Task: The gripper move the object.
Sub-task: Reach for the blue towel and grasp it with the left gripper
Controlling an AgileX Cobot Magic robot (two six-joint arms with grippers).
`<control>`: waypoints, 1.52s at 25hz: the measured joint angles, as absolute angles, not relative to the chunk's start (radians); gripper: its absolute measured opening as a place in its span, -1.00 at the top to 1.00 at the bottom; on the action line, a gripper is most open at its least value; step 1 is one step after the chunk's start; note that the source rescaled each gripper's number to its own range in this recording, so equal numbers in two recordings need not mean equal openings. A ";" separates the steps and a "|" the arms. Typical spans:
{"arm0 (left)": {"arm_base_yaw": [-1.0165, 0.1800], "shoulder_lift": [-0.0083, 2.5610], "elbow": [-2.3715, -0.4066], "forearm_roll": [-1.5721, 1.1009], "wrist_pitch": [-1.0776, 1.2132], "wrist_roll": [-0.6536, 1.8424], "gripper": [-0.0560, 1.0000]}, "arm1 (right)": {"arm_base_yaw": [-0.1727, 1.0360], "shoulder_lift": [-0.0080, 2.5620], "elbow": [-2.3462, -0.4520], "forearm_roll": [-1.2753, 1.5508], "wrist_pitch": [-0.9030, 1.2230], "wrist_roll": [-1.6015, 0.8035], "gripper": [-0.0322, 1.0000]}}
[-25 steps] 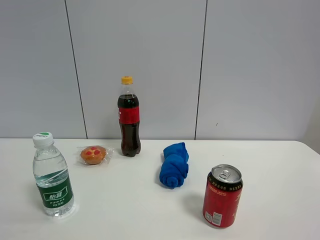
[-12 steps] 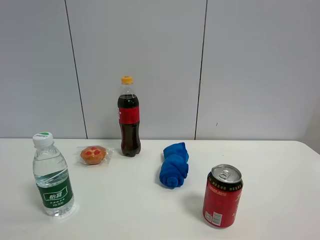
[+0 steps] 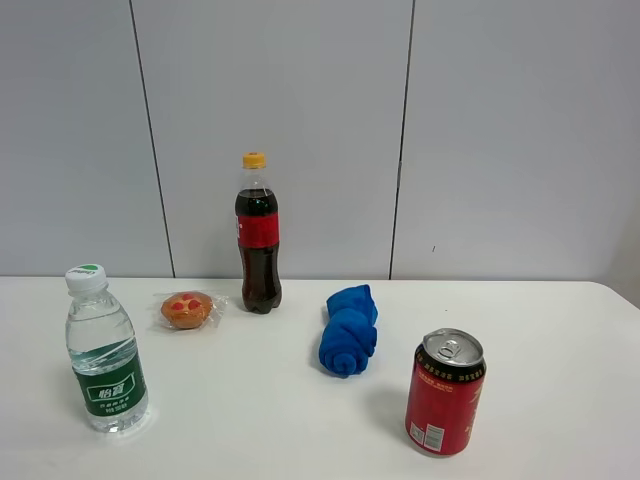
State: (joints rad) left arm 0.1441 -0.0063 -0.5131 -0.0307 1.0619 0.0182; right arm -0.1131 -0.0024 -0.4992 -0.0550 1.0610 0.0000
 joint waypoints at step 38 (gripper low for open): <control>0.144 0.862 -1.077 -0.316 0.994 0.230 -1.00 | -0.113 -0.002 -0.499 -0.055 1.061 0.000 -1.00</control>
